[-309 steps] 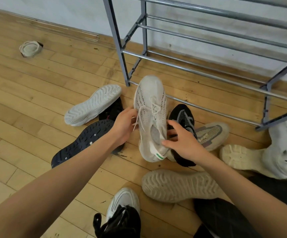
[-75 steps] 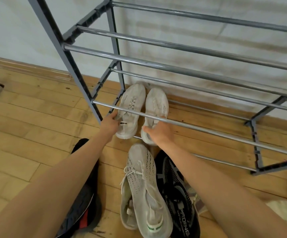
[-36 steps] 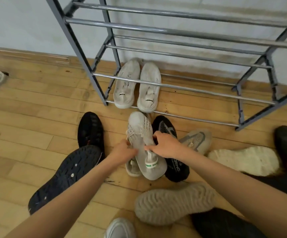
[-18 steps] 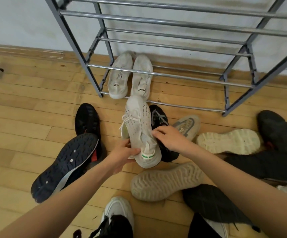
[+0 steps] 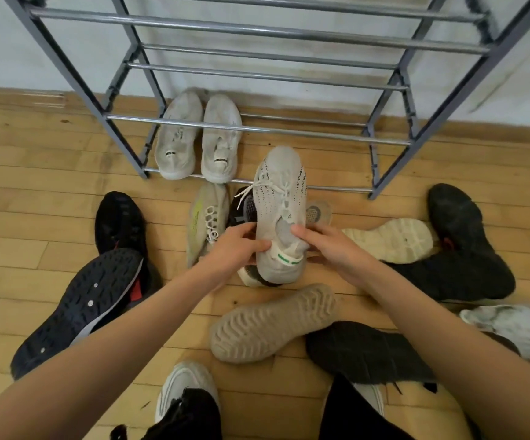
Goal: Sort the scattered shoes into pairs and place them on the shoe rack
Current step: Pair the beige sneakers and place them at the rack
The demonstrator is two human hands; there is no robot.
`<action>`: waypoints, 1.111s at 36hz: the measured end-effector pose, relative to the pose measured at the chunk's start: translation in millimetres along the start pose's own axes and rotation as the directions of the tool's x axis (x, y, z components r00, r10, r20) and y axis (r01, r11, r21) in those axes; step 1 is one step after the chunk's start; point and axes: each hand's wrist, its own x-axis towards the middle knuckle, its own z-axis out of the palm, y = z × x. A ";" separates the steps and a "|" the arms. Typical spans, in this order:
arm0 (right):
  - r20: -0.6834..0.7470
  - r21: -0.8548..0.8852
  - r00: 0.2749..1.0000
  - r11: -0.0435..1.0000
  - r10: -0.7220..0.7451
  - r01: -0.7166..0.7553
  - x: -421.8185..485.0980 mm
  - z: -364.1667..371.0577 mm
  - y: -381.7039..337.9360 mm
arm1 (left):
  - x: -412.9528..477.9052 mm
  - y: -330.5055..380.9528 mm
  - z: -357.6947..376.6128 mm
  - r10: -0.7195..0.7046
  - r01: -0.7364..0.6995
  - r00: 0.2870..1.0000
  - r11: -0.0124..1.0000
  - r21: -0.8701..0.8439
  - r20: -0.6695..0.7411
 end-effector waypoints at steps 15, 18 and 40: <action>-0.122 0.135 0.991 0.990 0.046 -0.029 -10.9 -54.0 15.8 | 8.2 8.6 35.8 0.203 -0.222 0.975 0.897 0.382 0.090; -0.181 0.054 0.981 0.997 0.067 -0.059 -7.0 -68.2 23.9 | 5.1 -1.7 37.0 0.452 -0.339 0.892 0.637 0.692 0.021; -0.022 -0.794 0.959 0.587 -0.283 0.155 -14.3 -57.5 72.1 | -21.9 -114.3 60.8 0.067 -0.327 0.943 0.025 0.945 0.325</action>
